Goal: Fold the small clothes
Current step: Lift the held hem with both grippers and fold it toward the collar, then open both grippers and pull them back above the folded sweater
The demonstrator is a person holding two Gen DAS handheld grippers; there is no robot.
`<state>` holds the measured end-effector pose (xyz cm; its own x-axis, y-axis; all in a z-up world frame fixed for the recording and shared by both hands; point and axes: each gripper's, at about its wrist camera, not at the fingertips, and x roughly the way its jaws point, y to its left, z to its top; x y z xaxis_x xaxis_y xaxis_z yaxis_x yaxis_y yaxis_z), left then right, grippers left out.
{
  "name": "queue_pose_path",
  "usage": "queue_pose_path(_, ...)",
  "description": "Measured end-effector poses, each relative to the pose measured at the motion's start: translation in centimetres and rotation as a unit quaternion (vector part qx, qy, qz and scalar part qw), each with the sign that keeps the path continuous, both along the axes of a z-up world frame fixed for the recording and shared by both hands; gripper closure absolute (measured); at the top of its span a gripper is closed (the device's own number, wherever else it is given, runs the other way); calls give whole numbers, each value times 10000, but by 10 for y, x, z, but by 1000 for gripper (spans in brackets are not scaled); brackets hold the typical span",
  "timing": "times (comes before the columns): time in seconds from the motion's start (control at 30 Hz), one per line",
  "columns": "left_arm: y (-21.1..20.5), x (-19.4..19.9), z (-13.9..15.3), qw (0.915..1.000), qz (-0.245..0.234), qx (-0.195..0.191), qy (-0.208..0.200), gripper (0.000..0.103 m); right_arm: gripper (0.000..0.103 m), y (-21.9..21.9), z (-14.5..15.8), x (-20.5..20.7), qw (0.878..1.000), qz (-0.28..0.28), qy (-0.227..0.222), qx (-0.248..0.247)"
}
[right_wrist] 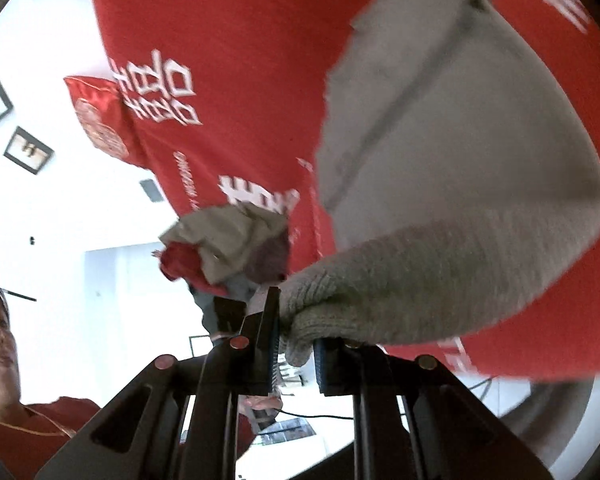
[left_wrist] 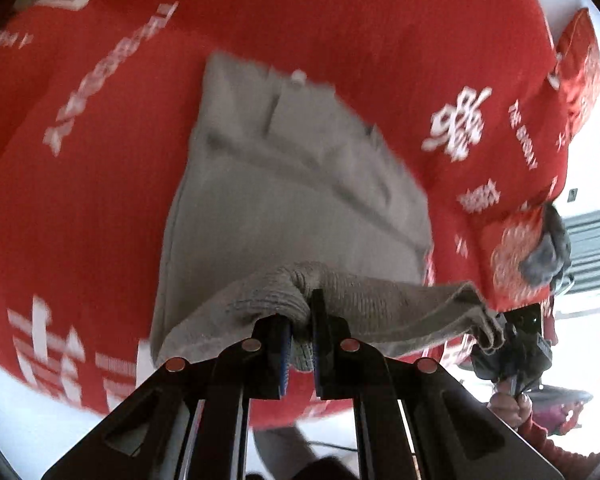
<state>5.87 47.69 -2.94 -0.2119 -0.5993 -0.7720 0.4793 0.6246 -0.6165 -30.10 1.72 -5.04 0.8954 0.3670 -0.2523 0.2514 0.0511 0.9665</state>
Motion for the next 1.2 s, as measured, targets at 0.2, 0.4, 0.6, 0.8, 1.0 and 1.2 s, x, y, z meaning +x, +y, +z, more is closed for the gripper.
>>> queue_pose_path(0.2, -124, 19, 14, 9992, 208, -117, -333, 94, 87, -73, 25, 57, 9994, 137, -131, -289)
queue_pose_path(0.4, -193, 65, -11, 9983, 330, 155, -454, 94, 87, -150, 24, 111, 9994, 172, -75, -297)
queue_pose_path(0.6, -247, 88, -61, 9960, 294, 680, -502, 94, 87, -212, -30, 145, 9985, 13, 547, -22)
queue_pose_path(0.8, -272, 98, -94, 9894, 418, 1289, -524, 85, 84, -240, -86, 168, 9920, 16, 1254, 160)
queue_pose_path(1.0, -273, 96, -66, 9853, 364, 1471, -790, 55, 42, -250, -79, 172, 9931, -255, 1137, 115)
queue_pose_path(1.2, -267, 86, -43, 9796, 448, 1543, -1211, 21, 42, -257, -41, 164, 9913, -284, 1216, -422)
